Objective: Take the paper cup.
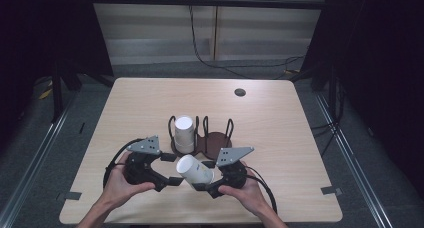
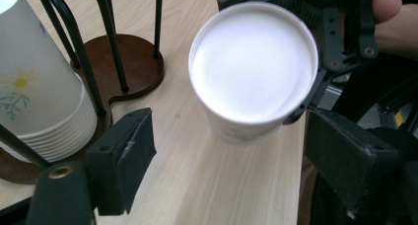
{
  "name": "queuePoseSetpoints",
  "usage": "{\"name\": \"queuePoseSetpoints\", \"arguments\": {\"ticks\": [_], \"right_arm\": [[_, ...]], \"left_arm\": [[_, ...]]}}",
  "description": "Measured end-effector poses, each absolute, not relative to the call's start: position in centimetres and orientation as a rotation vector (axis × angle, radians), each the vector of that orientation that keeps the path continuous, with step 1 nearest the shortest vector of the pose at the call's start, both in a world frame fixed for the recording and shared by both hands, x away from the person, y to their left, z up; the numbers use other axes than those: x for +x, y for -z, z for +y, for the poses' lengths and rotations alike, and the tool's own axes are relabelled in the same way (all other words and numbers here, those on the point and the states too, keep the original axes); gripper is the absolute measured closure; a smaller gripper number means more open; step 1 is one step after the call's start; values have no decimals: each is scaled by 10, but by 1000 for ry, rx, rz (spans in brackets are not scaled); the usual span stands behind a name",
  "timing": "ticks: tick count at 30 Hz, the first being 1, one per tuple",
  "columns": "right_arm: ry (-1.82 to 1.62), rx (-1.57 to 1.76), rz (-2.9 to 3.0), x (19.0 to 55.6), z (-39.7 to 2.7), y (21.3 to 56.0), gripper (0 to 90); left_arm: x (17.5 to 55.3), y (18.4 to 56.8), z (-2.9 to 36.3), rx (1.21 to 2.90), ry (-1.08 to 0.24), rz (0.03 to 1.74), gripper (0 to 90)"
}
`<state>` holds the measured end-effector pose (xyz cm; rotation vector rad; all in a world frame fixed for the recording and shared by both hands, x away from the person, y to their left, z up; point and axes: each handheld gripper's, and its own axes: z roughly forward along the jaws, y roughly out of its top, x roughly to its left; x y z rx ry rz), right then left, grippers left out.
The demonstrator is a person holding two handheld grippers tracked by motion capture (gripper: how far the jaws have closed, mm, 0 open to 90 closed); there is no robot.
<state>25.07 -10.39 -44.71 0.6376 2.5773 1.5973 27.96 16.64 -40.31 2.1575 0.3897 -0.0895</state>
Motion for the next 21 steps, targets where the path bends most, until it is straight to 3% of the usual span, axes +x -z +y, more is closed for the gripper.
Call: {"name": "queuePoseSetpoints", "arguments": {"ticks": [7,10,21], "right_arm": [[-1583,650,2595,251,-108,445,274],[-1557,649,2617,252,-109,445,275],[-1458,621,2694,254,-108,440,278]], "left_arm": [[281,410,165,2195,82,396,170],[281,413,165,2242,10,392,171],[281,418,163,2278,15,342,168]]}}
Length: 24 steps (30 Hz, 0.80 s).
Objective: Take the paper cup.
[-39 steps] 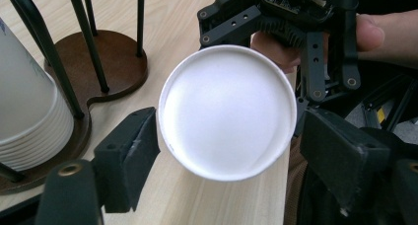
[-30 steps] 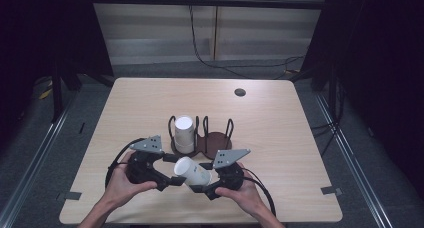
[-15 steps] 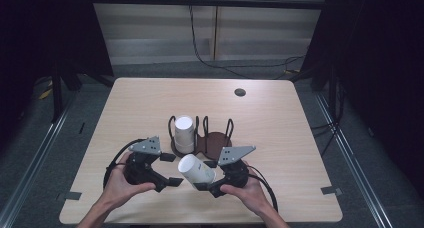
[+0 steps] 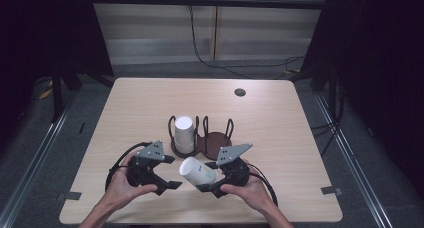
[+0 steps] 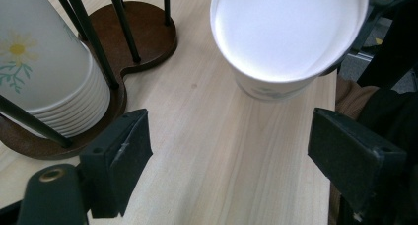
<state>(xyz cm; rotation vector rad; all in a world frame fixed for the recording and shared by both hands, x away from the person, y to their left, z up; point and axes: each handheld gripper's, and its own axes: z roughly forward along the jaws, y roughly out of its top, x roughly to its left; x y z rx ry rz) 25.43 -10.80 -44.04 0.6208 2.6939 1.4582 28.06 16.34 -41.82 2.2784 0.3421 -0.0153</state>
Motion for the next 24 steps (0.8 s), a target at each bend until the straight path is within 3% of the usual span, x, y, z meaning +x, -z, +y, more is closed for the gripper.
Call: {"name": "queuePoseSetpoints", "arguments": {"ticks": [24], "right_arm": [[-1137,564,2868,269,-103,430,278]], "left_arm": [[281,427,161,2314,11,343,173]]}}
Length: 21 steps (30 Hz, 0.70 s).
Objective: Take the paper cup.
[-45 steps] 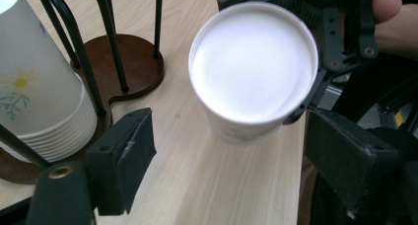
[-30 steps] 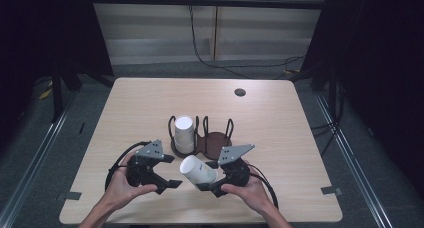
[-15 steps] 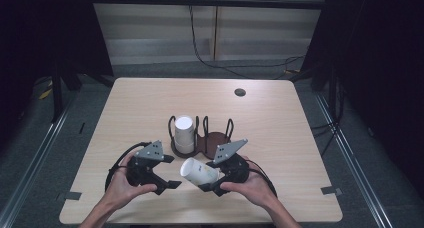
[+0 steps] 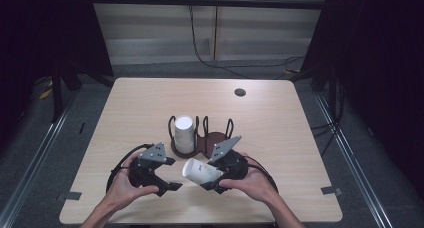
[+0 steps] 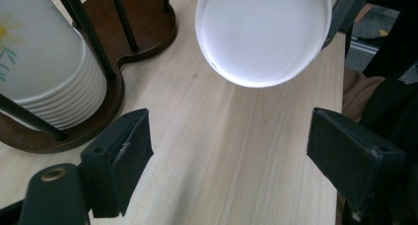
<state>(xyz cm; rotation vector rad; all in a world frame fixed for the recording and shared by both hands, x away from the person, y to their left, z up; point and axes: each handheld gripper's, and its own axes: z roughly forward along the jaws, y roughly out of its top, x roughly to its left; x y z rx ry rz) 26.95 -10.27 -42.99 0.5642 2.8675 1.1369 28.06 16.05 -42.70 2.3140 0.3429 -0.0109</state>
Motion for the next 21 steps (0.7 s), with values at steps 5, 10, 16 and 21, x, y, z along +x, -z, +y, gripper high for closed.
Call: {"name": "queuePoseSetpoints", "arguments": {"ticks": [5,10,16,21], "right_arm": [[-1096,539,2896,269,-99,430,280],[-1040,506,2921,269,-94,431,280],[-966,472,2960,269,-88,433,281],[-933,455,2984,268,-85,431,281]], "left_arm": [[280,429,159,2322,10,347,168],[281,430,158,2341,22,330,167],[281,433,157,2340,34,344,170],[281,434,155,2345,46,340,170]]}}
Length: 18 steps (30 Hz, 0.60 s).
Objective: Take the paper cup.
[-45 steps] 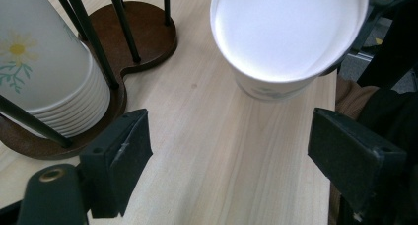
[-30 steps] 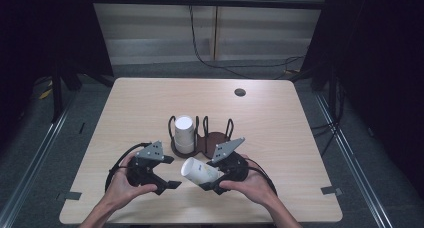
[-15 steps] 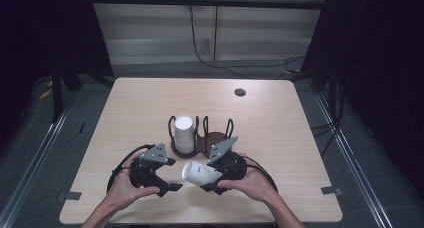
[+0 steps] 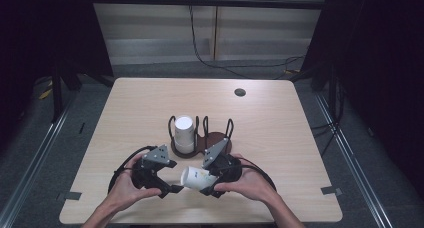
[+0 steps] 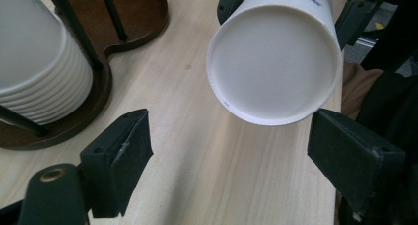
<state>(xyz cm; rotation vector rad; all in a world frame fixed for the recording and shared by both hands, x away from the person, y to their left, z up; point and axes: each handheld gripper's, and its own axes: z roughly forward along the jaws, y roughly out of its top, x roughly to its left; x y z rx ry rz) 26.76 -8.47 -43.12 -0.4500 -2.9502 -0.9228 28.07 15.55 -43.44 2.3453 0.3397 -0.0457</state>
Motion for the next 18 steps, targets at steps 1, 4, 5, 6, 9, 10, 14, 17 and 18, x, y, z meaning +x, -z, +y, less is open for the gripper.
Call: {"name": "queuePoseSetpoints", "arguments": {"ticks": [1,4,5,6,9,10,14,17,18], "right_arm": [[910,-450,-2952,267,-84,431,282],[883,-441,-2958,267,-82,433,281],[869,-444,-2959,268,-82,434,281],[857,-449,-2958,268,-81,435,281],[818,-434,-2969,269,-79,438,281],[786,-444,-2977,268,-78,438,281],[744,-435,-2993,268,-74,436,281],[729,-431,-3000,269,-72,436,281],[732,-427,-3001,269,-72,436,281]], "left_arm": [[280,435,155,2348,47,339,169],[279,436,153,2360,50,325,194],[279,437,152,2360,53,328,187],[279,437,151,2372,56,325,184],[278,439,149,2381,62,309,179],[278,439,149,2384,67,310,178],[277,439,146,2384,76,304,175],[276,439,145,2387,78,296,176],[276,439,144,2388,78,292,176]]}}
